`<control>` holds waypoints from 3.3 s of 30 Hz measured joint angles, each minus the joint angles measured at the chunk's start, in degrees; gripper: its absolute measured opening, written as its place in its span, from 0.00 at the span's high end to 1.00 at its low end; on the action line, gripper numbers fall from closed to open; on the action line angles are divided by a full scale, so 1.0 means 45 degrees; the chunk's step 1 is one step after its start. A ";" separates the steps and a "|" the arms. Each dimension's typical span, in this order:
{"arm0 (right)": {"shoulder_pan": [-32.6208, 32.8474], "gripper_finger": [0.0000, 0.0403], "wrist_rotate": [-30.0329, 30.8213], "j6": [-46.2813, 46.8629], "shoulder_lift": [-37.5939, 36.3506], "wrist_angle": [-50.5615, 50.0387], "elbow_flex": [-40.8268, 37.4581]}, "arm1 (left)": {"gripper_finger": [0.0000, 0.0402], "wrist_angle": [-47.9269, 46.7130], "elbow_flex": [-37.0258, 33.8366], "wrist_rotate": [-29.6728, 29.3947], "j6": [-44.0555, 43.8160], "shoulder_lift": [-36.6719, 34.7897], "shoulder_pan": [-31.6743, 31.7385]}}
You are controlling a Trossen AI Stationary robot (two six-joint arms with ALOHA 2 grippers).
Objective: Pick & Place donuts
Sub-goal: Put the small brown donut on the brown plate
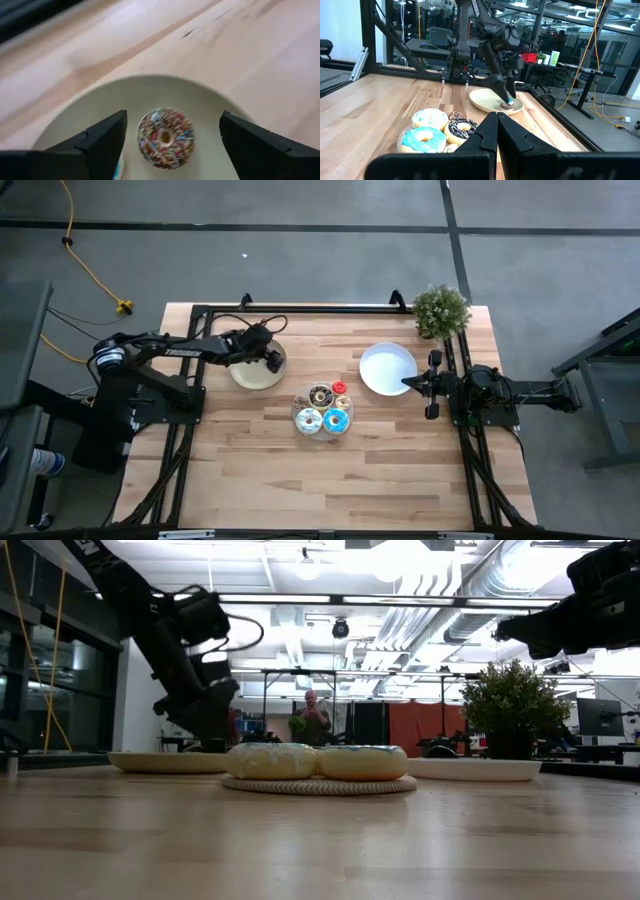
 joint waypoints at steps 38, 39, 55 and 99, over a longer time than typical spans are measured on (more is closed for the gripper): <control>0.0000 1.00 0.0000 0.0001 0.0000 0.0000 0.0000 | 0.23 -0.0119 -0.0117 1.0104 1.2591 -0.0841 -0.0663; 0.0000 1.00 0.0000 -0.0002 0.0000 -0.0003 0.0000 | 0.23 -0.0078 -0.0117 1.0067 1.2702 -0.0744 -0.0747; 0.0000 1.00 0.0000 -0.0001 0.0000 -0.0004 0.0000 | 0.23 0.1661 -0.0126 1.0418 1.3286 0.1007 -0.1416; 0.0000 1.00 0.0000 -0.0002 0.0000 0.0000 0.0000 | 0.23 0.6428 -0.1171 1.0400 1.2286 0.3385 -0.1923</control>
